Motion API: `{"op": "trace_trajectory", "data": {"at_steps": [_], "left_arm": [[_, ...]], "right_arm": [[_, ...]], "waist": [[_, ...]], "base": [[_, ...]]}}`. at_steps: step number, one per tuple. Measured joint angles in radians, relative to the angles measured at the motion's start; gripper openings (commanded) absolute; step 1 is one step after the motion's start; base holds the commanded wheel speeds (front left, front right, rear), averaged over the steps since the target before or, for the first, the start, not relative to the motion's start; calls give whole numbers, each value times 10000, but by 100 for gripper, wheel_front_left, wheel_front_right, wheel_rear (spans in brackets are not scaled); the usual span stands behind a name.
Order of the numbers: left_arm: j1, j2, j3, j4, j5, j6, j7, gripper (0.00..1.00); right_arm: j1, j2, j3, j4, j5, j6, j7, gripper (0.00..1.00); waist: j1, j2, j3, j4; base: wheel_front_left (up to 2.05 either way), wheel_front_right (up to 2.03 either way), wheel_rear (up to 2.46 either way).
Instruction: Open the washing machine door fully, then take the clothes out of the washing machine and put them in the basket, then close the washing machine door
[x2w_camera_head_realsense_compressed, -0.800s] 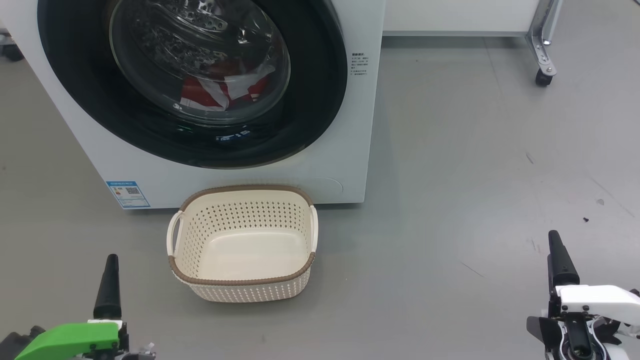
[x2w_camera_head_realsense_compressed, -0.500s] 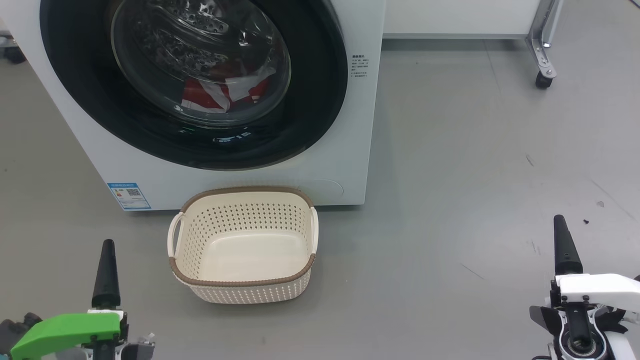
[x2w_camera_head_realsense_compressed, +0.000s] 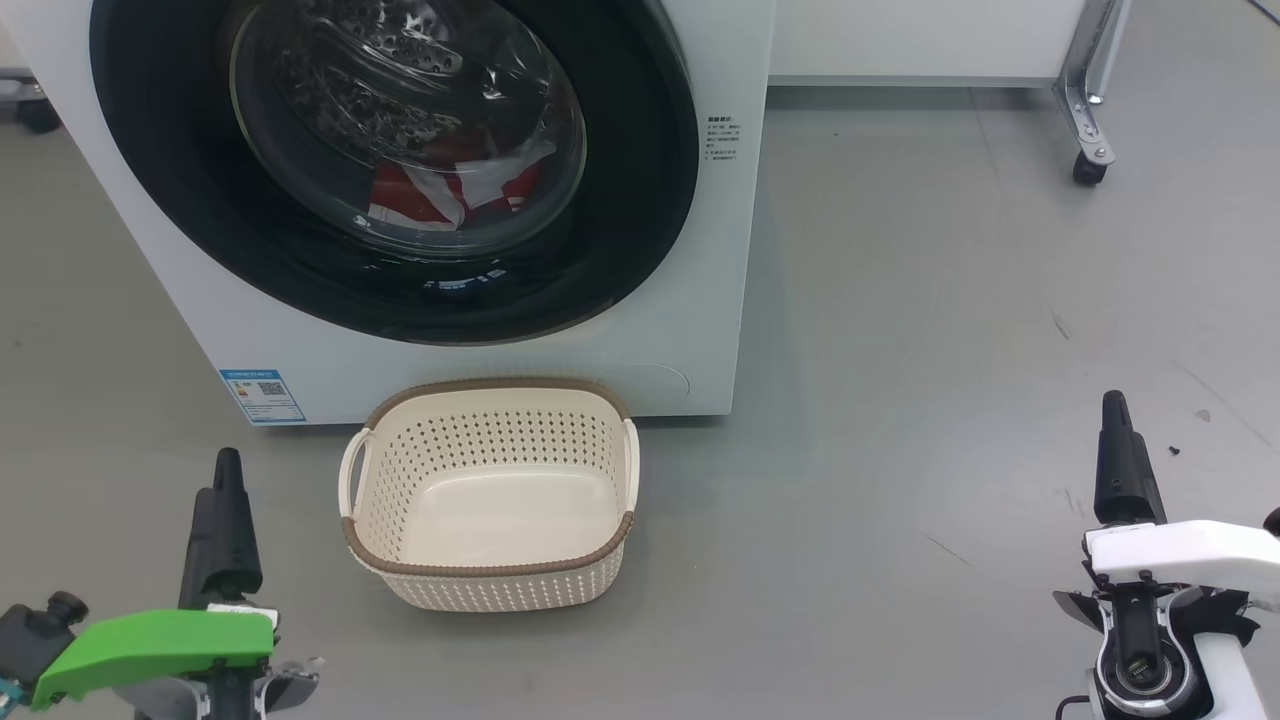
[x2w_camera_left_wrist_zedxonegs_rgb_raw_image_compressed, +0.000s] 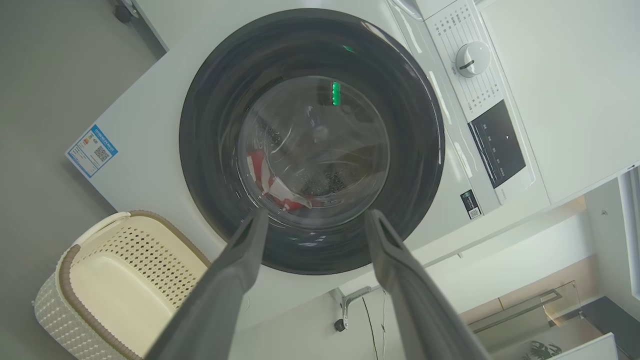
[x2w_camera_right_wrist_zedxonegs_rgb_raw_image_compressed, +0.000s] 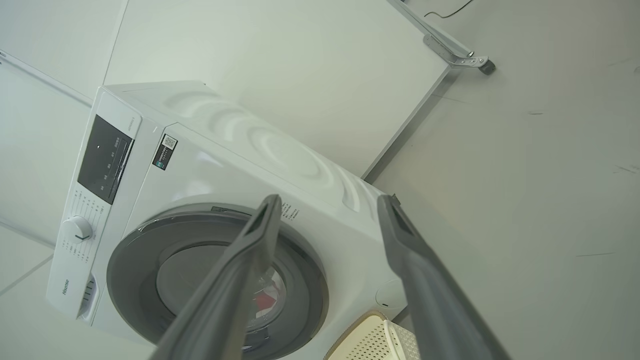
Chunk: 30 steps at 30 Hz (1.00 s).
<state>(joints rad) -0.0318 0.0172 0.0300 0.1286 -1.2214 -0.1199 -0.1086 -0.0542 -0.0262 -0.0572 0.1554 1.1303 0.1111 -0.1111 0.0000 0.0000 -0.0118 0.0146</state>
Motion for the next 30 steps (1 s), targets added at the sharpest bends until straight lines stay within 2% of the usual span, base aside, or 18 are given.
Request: {"op": "trace_trajectory", "data": {"at_steps": [6, 10, 18, 30], "left_arm": [[0, 25, -194, -140, 1072, -2, -247, 100], [0, 59, -382, -209, 1914, -2, -387, 100], [1, 163, -656, -359, 3521, -4, -617, 100], [4, 284, -1170, -263, 6061, 33, -1070, 100]], "right_arm": [[-2, -17, 182, -205, -826, -21, -192, 100], [-4, -35, 345, -311, -1244, -171, -359, 100], [-4, -56, 711, -355, -2677, -276, -621, 100], [-6, -86, 1300, -332, -4838, -616, -1032, 100]], "waist": [[0, 0, -17, 6], [0, 0, -17, 4], [0, 0, 0, 6], [0, 0, 47, 31]], "base": [[0, 0, 0], [0, 0, 0], [0, 0, 0], [0, 0, 0]]}}
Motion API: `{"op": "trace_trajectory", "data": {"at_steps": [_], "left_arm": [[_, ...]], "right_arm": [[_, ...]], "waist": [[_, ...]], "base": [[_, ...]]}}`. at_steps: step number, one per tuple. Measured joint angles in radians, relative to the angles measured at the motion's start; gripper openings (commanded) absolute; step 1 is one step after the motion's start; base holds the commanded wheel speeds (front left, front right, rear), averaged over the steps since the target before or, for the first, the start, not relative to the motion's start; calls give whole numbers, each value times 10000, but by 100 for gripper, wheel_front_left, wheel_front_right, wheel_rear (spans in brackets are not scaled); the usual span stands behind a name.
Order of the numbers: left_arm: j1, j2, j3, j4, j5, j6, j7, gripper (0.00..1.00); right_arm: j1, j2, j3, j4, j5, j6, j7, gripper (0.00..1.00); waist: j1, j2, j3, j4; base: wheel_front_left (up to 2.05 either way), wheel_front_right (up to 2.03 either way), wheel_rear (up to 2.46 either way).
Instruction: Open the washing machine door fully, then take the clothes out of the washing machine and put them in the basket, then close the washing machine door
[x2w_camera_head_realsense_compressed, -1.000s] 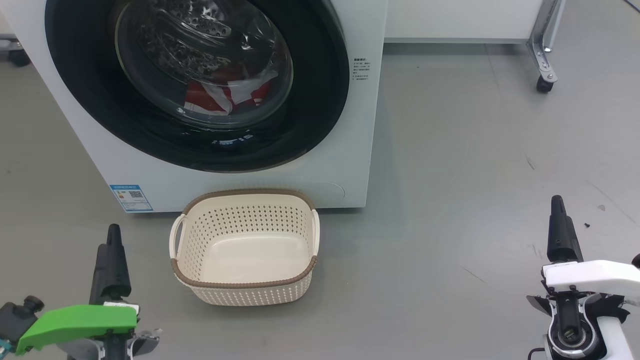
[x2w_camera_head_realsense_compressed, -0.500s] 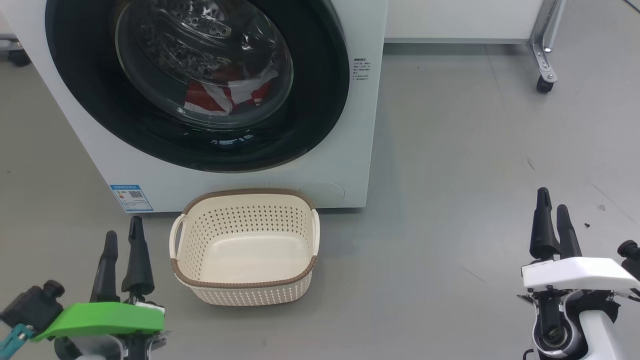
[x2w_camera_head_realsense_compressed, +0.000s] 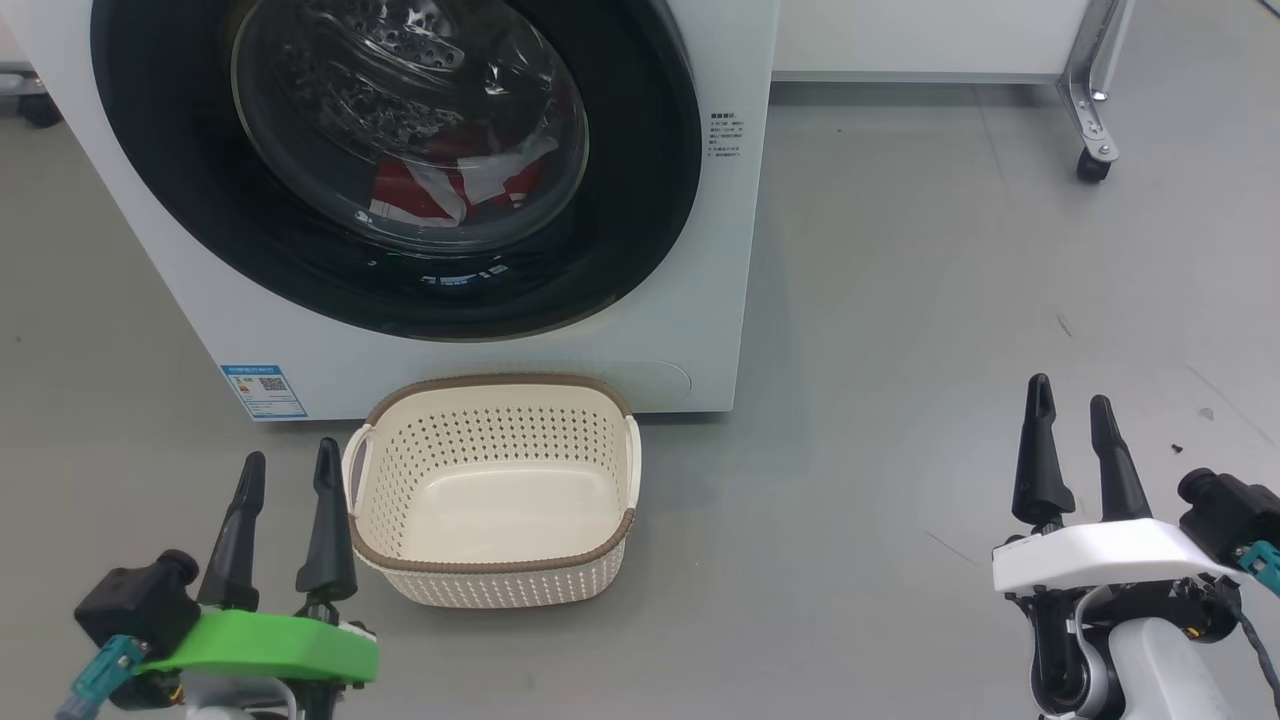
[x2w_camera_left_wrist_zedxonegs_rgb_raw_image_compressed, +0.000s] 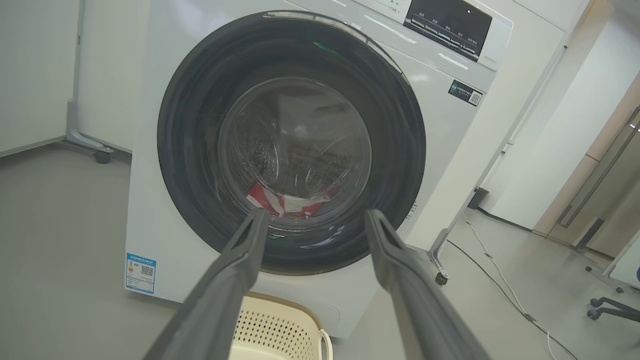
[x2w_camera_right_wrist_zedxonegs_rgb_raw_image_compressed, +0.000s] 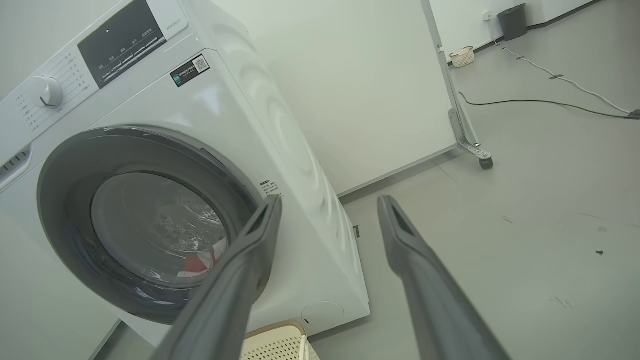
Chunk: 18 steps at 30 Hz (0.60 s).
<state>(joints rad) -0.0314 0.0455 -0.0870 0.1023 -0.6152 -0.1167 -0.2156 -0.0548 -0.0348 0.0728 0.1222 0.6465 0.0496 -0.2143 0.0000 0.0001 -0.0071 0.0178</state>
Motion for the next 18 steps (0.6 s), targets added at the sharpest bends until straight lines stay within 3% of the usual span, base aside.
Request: {"op": "trace_trajectory", "data": {"at_steps": [10, 18], "left_arm": [[0, 21, -399, 155, 1795, 270, -336, 100], [0, 21, -489, 541, 2401, 493, -336, 100]], "right_arm": [[-43, -35, 401, 132, -1567, -259, -326, 100], [-50, -50, 594, 690, -1896, -431, -337, 100]], "waist": [[0, 0, 74, 5], [0, 0, 143, 3]], "base": [[0, 0, 0], [0, 0, 0]]}}
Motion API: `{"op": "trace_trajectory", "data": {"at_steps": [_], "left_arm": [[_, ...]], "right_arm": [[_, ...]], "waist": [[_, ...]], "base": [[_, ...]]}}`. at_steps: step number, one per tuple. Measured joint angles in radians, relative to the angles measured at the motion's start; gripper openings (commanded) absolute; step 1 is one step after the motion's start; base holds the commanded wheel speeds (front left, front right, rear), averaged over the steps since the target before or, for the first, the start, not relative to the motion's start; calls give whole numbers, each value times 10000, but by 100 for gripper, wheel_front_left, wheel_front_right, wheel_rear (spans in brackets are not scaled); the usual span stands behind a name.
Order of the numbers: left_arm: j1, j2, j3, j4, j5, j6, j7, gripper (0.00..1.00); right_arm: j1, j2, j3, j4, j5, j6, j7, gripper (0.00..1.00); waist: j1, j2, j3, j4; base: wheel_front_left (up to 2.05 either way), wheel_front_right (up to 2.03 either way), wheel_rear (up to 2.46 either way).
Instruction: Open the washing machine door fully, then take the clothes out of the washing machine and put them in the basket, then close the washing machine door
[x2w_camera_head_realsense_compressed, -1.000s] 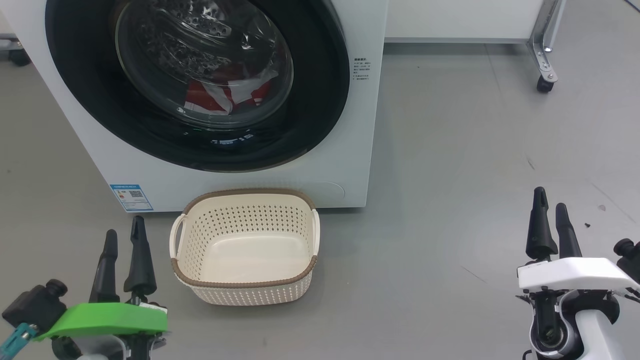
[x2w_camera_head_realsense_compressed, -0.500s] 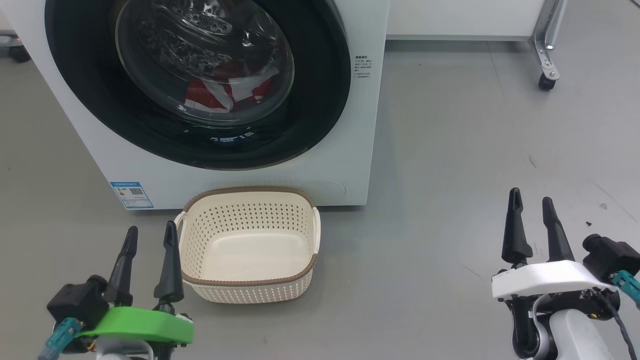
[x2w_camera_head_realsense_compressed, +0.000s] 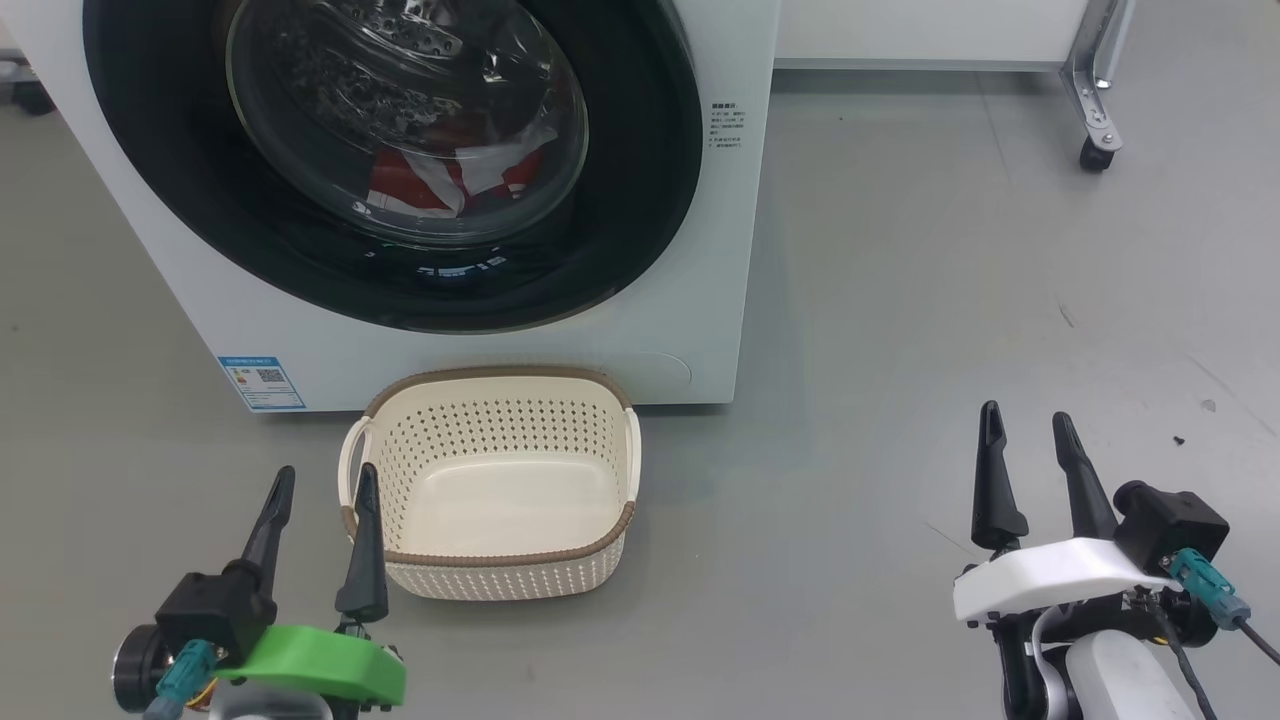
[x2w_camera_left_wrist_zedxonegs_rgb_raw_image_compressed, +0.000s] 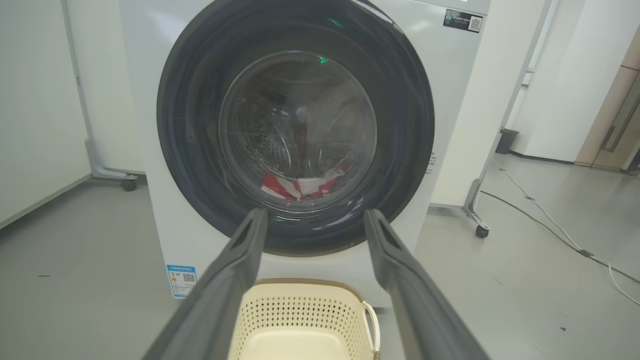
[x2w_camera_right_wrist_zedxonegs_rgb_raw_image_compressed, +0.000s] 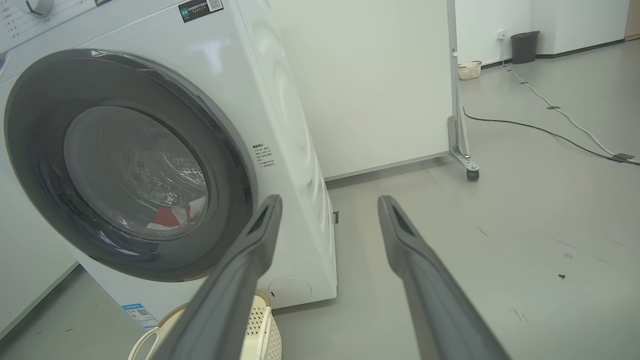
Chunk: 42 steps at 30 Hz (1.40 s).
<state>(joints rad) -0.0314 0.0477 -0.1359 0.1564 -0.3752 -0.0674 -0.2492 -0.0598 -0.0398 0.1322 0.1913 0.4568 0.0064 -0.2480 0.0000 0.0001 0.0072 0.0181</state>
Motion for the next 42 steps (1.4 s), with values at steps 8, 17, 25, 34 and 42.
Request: {"op": "trace_trajectory", "data": {"at_steps": [8, 17, 25, 34, 42], "left_arm": [[2, 0, -82, 663, 426, 332, 0, 100], [10, -4, -257, 1269, 702, 548, 0, 100], [-4, -4, -251, 1417, 702, 637, 0, 100], [-64, -10, -222, 1532, 702, 711, 0, 100], [-179, -13, -190, 1565, 702, 713, 0, 100]], "right_arm": [[0, -4, 132, 686, -121, -196, 33, 100], [-37, -4, 357, 1151, -276, -316, 130, 100], [-197, -6, 403, 1360, -286, -349, 142, 100], [-391, -6, 418, 1515, -284, -349, 140, 100], [-396, -8, 420, 1657, -265, -349, 138, 100]], "waist": [[0, 0, 23, -28], [0, 0, 61, -97], [0, -1, 85, -106], [0, 0, 80, -99], [0, 0, 69, -91]], "base": [[0, 0, 0], [0, 0, 0], [0, 0, 0], [0, 0, 0], [0, 0, 0]]}}
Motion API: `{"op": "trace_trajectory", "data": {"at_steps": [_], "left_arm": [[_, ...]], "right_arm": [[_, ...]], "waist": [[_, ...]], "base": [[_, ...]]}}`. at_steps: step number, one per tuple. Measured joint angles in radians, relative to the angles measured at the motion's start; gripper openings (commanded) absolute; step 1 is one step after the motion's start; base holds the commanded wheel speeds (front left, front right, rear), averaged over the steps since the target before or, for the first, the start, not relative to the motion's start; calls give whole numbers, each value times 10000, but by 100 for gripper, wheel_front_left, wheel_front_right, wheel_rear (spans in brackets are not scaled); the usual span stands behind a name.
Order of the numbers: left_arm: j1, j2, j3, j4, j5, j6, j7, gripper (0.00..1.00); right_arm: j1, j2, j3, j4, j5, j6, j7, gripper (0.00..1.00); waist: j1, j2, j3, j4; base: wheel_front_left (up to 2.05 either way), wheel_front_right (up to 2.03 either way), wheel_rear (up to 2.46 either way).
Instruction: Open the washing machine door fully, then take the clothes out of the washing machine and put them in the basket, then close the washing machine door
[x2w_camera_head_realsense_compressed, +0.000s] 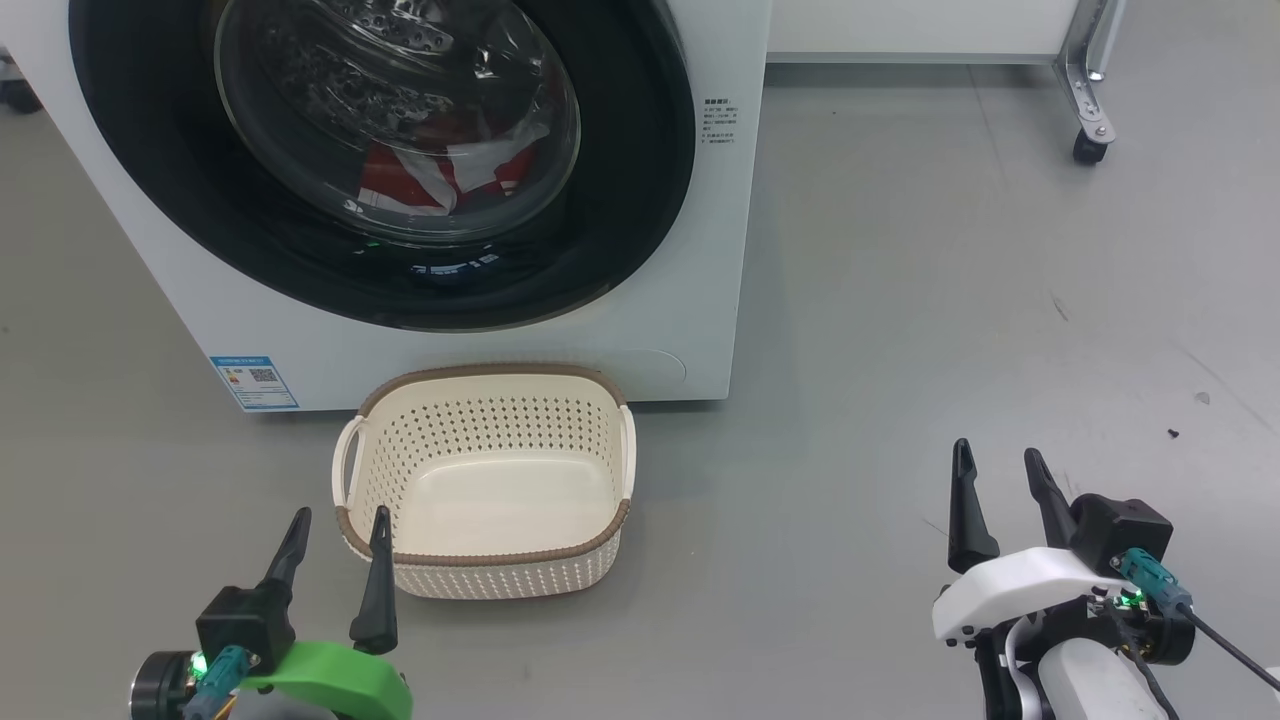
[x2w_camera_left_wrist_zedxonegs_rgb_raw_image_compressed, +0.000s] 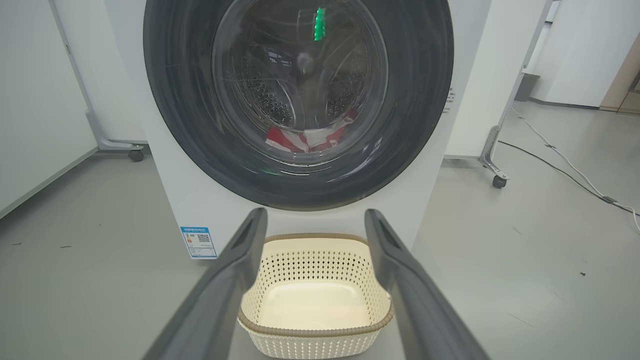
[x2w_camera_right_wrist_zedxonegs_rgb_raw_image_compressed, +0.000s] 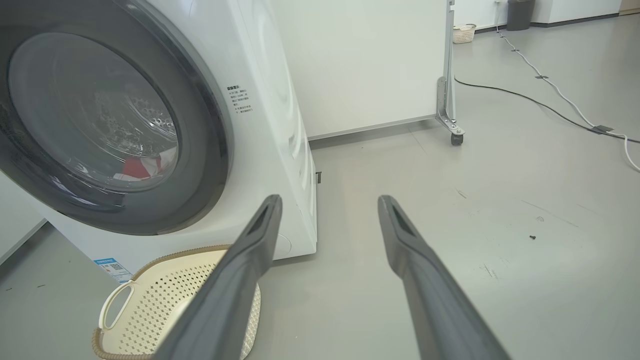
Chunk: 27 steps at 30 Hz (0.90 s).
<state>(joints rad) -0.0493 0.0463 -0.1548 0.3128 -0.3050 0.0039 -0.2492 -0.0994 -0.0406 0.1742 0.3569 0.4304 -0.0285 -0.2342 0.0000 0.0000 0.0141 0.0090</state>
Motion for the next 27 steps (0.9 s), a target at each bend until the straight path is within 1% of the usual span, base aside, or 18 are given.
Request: {"op": "trace_trajectory", "data": {"at_steps": [27], "left_arm": [[-52, -13, 88, 61, -2, -2, 0, 100]], "right_arm": [[-169, 0, 123, 305, 77, 4, -15, 100]], "waist": [[0, 0, -69, 32]], "base": [[0, 0, 0]]}}
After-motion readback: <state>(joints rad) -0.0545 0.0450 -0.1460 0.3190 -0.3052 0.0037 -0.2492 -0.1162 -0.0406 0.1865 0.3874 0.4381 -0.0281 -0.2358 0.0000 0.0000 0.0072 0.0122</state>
